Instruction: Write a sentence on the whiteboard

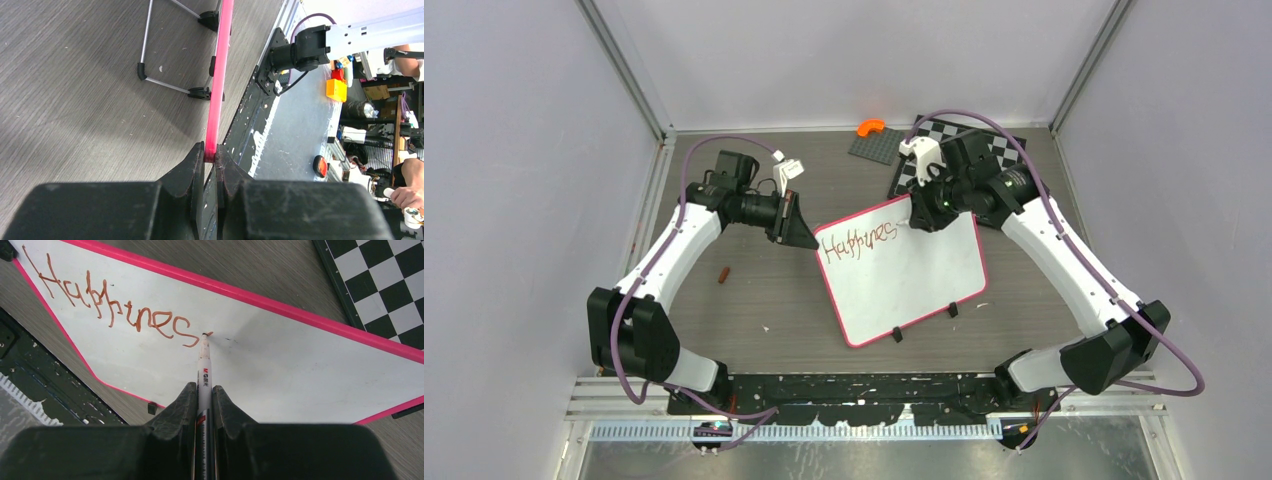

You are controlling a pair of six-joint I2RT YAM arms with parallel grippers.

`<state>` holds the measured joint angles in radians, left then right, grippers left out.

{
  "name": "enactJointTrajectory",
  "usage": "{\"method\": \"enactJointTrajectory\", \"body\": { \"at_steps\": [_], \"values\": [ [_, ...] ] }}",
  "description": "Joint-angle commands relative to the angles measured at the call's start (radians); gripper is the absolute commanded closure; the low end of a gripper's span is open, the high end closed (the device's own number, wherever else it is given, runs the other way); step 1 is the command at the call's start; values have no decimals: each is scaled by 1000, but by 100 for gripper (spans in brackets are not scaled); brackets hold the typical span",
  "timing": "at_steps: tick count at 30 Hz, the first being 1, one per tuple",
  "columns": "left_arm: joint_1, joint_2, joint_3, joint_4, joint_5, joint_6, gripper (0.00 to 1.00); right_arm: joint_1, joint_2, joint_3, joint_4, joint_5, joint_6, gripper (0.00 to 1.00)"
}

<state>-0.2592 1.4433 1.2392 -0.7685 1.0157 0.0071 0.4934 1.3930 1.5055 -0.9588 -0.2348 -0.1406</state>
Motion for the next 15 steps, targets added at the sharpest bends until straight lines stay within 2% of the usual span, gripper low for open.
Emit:
{"method": "enactJointTrajectory", "body": {
  "at_steps": [1,15],
  "values": [
    [-3,-13,14,0,42,-10,100,4,-24,-5,32,-9,-14,100],
    [-3,-15,13,0,40,-10,100,-11,-62,-54,9,63,-56,100]
  ]
}}
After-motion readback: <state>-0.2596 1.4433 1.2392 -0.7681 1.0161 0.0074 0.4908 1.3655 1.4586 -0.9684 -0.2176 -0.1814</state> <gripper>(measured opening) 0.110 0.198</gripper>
